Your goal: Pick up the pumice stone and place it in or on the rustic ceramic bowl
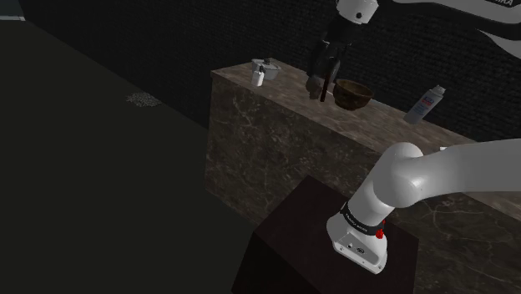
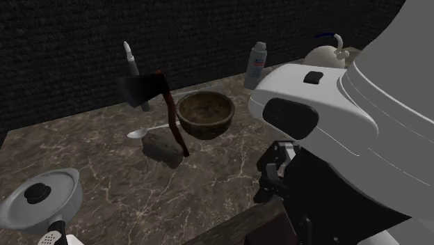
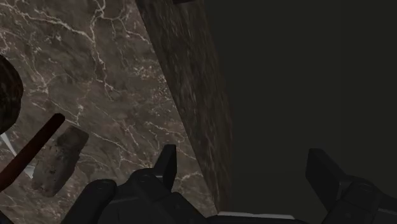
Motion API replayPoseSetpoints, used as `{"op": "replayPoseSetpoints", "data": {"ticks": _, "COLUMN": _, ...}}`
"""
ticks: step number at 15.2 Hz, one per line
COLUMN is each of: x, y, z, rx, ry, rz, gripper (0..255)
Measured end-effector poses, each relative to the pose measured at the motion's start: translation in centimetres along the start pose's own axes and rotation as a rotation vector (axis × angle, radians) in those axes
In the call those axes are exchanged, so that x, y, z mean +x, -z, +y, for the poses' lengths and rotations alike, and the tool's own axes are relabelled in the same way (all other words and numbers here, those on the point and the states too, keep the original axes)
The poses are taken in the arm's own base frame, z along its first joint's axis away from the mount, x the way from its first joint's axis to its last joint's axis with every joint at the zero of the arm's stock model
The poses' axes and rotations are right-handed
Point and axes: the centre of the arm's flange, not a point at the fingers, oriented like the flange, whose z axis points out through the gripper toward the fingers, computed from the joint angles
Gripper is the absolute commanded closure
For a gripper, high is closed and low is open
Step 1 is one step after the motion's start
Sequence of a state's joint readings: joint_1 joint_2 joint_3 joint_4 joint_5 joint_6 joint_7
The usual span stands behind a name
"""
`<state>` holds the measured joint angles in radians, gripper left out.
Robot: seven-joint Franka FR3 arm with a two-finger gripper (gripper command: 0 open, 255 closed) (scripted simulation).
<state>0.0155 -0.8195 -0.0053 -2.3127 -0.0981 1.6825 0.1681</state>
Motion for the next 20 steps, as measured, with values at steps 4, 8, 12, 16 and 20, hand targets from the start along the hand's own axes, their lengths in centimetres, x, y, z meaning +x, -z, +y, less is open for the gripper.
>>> {"op": "replayPoseSetpoints", "data": {"ticks": 4, "x": 1.7, "y": -1.0, "z": 2.1, "rx": -0.001, "ry": -0.036, "rz": -0.009, "gripper": 0}}
{"op": "replayPoseSetpoints", "data": {"ticks": 8, "x": 4.7, "y": -2.8, "z": 5.9, "rx": -0.002, "ry": -0.103, "rz": -0.025, "gripper": 0}}
{"op": "replayPoseSetpoints", "data": {"ticks": 12, "x": 7.2, "y": -5.1, "z": 10.1, "rx": -0.004, "ry": -0.172, "rz": -0.042, "gripper": 0}}
{"op": "replayPoseSetpoints", "data": {"ticks": 16, "x": 9.3, "y": -7.0, "z": 14.7, "rx": -0.006, "ry": -0.241, "rz": -0.059, "gripper": 0}}
{"op": "replayPoseSetpoints", "data": {"ticks": 20, "x": 11.4, "y": -9.4, "z": 19.2, "rx": -0.009, "ry": -0.311, "rz": -0.077, "gripper": 0}}
